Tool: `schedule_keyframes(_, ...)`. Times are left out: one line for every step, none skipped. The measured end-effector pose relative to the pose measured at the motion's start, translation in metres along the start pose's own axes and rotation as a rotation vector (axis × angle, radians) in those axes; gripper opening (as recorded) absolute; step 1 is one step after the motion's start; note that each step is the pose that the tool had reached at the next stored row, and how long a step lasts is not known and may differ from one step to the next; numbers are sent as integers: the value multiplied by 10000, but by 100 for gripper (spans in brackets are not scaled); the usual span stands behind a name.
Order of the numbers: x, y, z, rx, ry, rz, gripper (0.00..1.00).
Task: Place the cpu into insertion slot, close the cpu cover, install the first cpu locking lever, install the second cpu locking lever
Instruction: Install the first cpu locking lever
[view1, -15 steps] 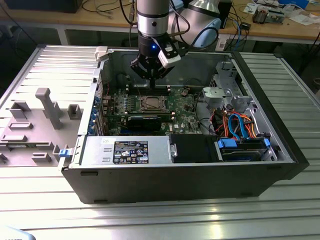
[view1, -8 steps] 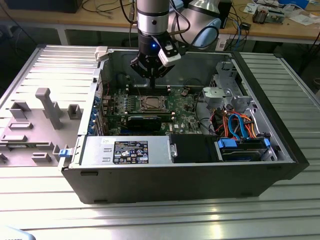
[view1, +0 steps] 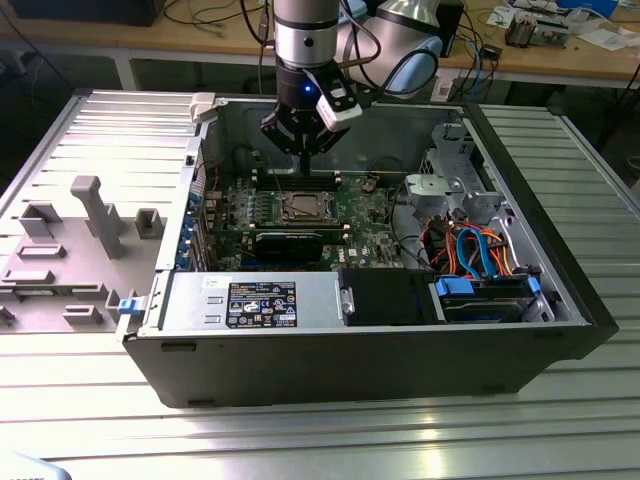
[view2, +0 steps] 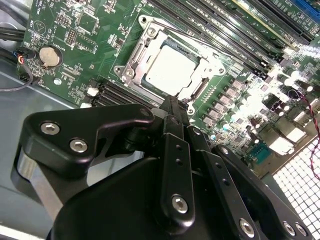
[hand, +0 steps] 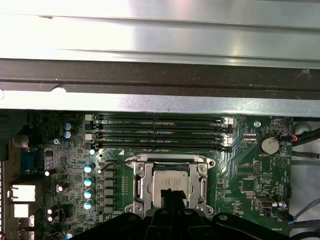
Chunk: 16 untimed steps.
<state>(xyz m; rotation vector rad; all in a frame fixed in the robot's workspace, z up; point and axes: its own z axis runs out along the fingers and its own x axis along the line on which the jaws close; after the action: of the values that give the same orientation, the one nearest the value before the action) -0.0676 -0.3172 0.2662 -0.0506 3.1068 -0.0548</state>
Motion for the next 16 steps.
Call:
schedule_keyframes(0,0,-1,0,0,1,11)
schedule_keyframes(0,1,-3,1,1,0,11)
schedule_keyframes(0,2,-5,0,0,1,11)
schedule_keyframes(0,2,-7,2,0,0,11)
schedule_keyframes(0,4,-9,1,1,1,11)
schedule_keyframes(0,4,-9,1,1,0,11)
schedule_keyframes(0,5,-10,1,1,1,11)
schedule_keyframes(0,6,-12,3,2,1,11)
schedule_keyframes(0,8,-12,3,3,1,11)
schedule_keyframes(1,9,-12,2,1,1,11)
schedule_keyframes(2,11,-12,2,2,2,11)
schedule_keyframes(6,13,-12,1,1,1,11)
schedule_keyframes(10,14,-12,0,0,0,11)
schedule_keyframes(18,16,-13,1,1,1,11)
schedule_keyframes(22,17,-13,1,1,1,11)
schedule_keyframes(25,18,-13,1,1,1,11)
